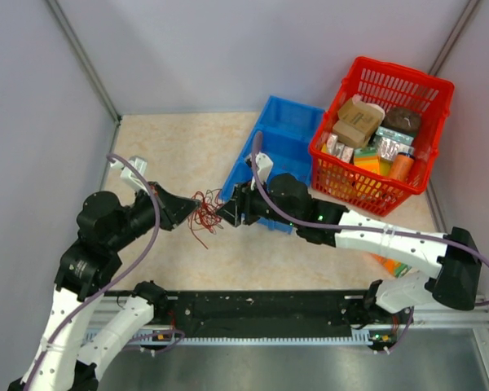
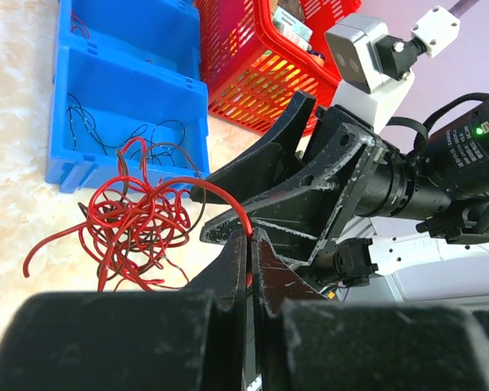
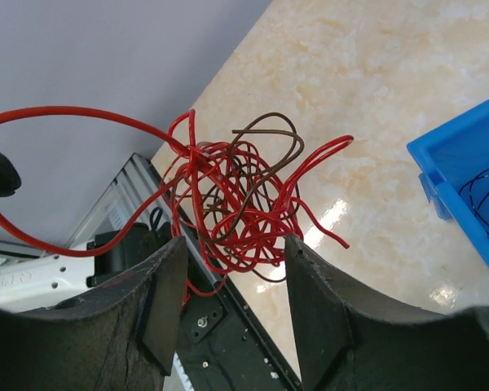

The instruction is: Untangle the cables

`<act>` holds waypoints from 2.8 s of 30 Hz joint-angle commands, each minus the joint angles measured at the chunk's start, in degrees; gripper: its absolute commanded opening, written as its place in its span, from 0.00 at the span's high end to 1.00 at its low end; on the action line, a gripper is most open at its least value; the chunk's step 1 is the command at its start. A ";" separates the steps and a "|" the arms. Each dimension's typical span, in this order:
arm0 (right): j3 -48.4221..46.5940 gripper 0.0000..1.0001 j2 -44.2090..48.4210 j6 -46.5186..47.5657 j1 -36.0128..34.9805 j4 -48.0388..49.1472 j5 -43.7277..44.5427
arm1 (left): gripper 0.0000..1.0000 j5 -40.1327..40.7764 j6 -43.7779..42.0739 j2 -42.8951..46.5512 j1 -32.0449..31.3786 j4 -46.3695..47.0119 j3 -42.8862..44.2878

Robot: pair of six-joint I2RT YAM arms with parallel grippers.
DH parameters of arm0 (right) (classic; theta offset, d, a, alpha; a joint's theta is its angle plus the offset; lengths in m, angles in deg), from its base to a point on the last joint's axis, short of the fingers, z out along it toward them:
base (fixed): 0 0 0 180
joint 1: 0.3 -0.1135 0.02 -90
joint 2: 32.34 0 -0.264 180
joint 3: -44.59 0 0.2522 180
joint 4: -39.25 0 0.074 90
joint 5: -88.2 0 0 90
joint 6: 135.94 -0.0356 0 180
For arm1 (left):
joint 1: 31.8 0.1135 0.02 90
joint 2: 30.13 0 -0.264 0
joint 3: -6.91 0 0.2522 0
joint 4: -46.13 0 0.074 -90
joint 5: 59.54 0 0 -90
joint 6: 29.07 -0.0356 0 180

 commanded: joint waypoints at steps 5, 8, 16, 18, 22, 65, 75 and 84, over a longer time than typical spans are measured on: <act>-3.88 0.50 -0.62 -2.34 0.98 0.21 2.52 | 1.00 -1.26 0.30 0.55 -0.04 2.91 -0.26; -4.32 0.51 -1.49 -2.34 1.07 0.38 2.25 | 1.00 -1.70 0.65 0.29 -0.04 3.43 -0.78; -5.99 0.62 -4.74 -2.34 1.24 0.73 1.20 | 1.00 -2.76 1.44 0.46 -0.04 4.58 -2.54; -5.82 0.75 -4.75 -1.73 1.24 0.39 1.46 | 1.00 -2.32 1.01 0.46 -0.04 4.06 -2.45; -3.62 0.98 -1.95 -0.59 1.24 -2.42 5.84 | 1.00 0.31 0.13 0.81 -0.04 2.39 -1.93; 20.38 1.00 35.78 3.38 15.22 -12.46 -2.48 | 0.41 46.91 -2.51 0.29 -0.04 -3.58 -18.19; 15.73 1.00 34.10 -6.20 15.22 -12.01 -3.90 | 0.32 1.26 -10.69 3.88 -0.13 13.06 -17.47; 6.76 1.00 32.26 -13.77 15.13 -11.57 -5.92 | 0.32 -14.64 -3.30 7.67 -5.66 40.34 -27.76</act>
